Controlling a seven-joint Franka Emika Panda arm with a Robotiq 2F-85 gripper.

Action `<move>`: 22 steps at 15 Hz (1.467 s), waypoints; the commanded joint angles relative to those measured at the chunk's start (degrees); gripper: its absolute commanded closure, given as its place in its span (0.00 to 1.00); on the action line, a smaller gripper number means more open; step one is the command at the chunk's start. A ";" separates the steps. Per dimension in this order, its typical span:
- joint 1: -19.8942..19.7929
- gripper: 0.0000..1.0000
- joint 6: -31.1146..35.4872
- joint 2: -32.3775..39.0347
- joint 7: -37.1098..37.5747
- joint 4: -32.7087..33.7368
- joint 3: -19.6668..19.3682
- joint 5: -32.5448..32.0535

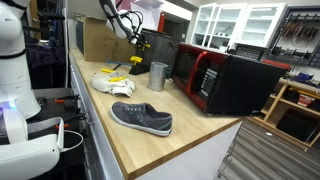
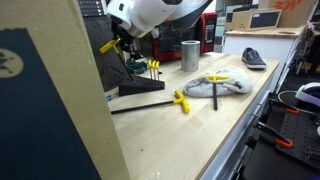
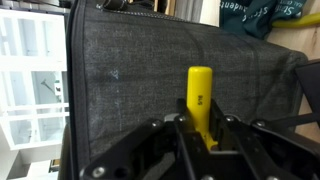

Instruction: Put the things with the yellow handle on the stand

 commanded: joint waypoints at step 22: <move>-0.36 0.94 -24.31 -15.55 43.79 -22.86 2.14 -27.62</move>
